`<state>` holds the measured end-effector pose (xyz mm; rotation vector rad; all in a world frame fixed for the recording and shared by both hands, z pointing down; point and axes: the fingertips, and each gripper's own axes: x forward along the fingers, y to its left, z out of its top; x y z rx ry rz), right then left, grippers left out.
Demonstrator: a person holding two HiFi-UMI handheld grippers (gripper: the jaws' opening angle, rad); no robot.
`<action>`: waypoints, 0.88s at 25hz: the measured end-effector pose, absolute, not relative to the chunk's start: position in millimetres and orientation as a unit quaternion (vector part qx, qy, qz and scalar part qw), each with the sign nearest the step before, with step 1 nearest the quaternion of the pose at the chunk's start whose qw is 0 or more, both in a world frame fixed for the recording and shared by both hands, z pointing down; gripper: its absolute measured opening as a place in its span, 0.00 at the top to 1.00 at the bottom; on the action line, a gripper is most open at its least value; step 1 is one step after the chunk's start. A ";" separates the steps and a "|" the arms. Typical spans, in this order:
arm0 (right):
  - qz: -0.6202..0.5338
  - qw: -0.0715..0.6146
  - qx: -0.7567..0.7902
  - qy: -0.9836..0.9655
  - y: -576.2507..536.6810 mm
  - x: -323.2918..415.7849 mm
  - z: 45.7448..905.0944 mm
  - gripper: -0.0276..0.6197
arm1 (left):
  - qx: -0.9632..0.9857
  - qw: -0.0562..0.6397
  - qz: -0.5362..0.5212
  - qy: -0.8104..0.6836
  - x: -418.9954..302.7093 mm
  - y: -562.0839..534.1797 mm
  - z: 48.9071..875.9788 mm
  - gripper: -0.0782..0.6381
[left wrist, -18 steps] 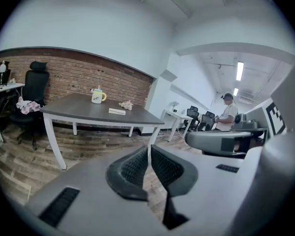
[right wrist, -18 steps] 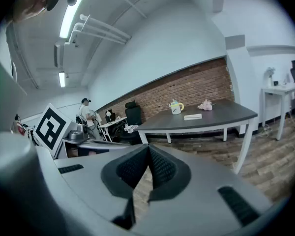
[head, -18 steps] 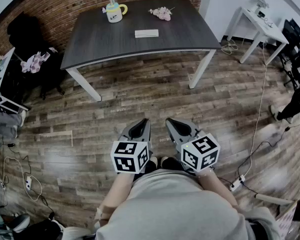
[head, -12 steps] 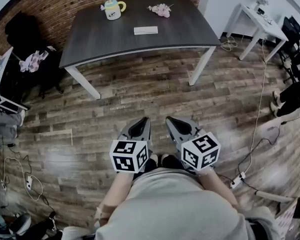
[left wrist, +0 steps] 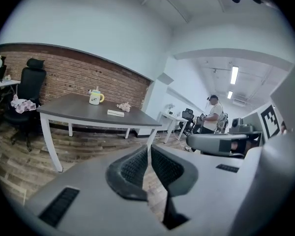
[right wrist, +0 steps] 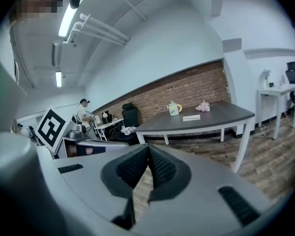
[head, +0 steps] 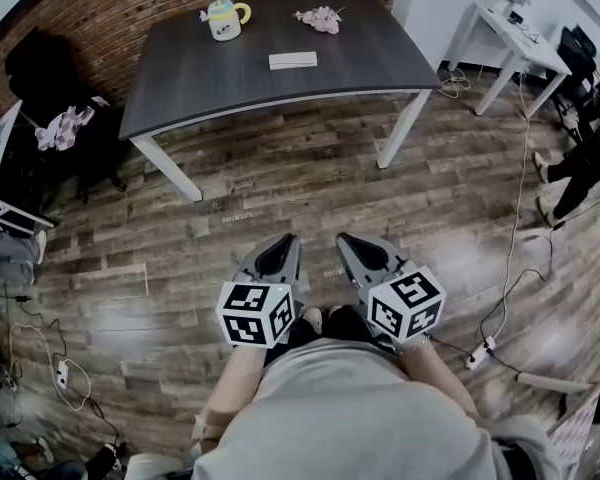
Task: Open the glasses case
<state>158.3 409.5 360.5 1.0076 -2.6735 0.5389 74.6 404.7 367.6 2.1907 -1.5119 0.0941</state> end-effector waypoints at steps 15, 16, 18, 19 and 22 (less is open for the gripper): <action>0.205 0.140 0.348 -0.904 392.3 144.9 381.3 0.80 | 0.792 0.272 0.046 -0.545 62.5 403.9 395.8 0.84; 0.205 0.141 0.345 -0.905 387.1 142.2 382.1 0.78 | 0.790 0.273 0.045 -0.548 59.6 399.0 396.9 0.84; 0.207 0.142 0.339 -0.907 374.1 137.0 385.0 0.77 | 0.785 0.273 0.045 -0.555 52.9 387.7 398.6 0.84; 0.210 0.141 0.337 -0.907 366.6 134.7 387.1 0.76 | 0.782 0.273 0.045 -0.558 49.4 382.1 399.8 0.84; 0.219 0.143 0.335 -0.905 341.4 129.4 392.2 0.73 | 0.773 0.280 0.049 -0.567 40.1 365.6 404.4 0.84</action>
